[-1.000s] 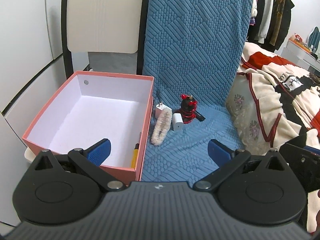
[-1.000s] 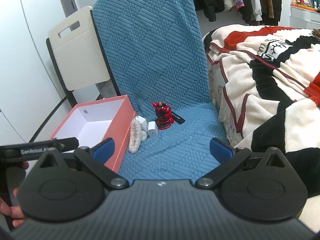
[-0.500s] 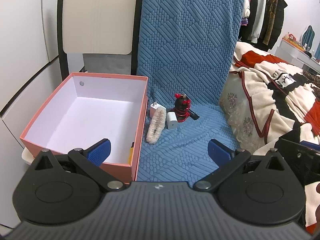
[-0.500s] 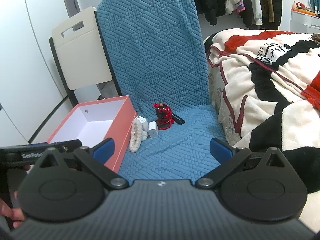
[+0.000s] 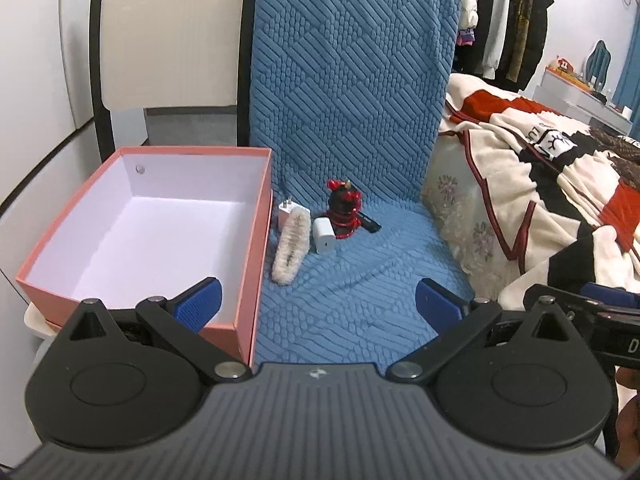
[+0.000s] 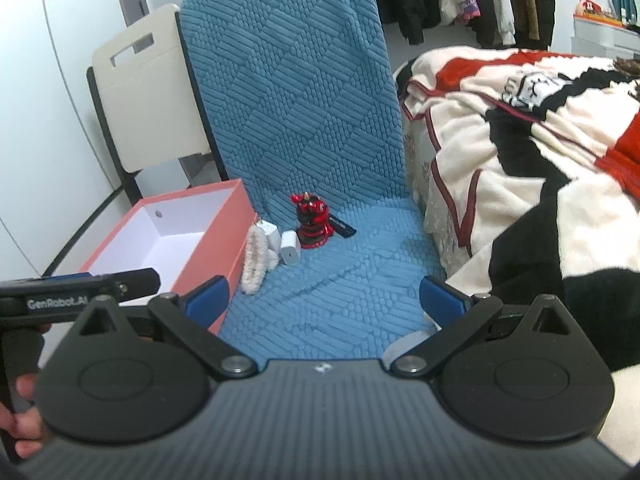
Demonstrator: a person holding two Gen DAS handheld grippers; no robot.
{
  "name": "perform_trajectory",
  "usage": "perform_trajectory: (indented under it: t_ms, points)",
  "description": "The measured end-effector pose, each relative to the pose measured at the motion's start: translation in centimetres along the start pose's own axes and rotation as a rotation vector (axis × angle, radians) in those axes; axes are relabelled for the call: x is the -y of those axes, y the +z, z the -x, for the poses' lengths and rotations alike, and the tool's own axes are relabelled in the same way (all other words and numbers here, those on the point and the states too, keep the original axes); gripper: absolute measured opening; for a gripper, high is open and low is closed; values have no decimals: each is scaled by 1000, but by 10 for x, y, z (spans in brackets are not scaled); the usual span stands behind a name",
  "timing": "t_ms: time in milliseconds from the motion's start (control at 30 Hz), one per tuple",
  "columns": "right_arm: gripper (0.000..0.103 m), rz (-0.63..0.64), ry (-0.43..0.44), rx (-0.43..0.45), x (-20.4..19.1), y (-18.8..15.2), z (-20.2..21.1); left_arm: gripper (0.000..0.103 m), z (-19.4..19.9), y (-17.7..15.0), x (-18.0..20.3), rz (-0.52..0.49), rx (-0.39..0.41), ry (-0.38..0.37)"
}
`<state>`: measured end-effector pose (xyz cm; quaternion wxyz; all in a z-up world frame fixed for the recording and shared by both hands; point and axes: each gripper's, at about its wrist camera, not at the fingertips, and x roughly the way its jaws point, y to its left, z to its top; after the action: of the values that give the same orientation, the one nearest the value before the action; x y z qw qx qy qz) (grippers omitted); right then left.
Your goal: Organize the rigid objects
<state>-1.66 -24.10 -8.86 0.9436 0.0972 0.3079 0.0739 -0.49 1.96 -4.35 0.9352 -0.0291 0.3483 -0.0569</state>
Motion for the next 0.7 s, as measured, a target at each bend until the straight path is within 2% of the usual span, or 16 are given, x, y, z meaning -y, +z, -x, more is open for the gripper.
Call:
perform_trajectory:
  t_ms: [433,700]
  points:
    - [103,-9,7,13,6,-5,-11,103,-24,-5,2,2,-46,-15]
    - [103,-59,9,36,23,-8,-30,103,-50,-9,14,-59,-60,-12]
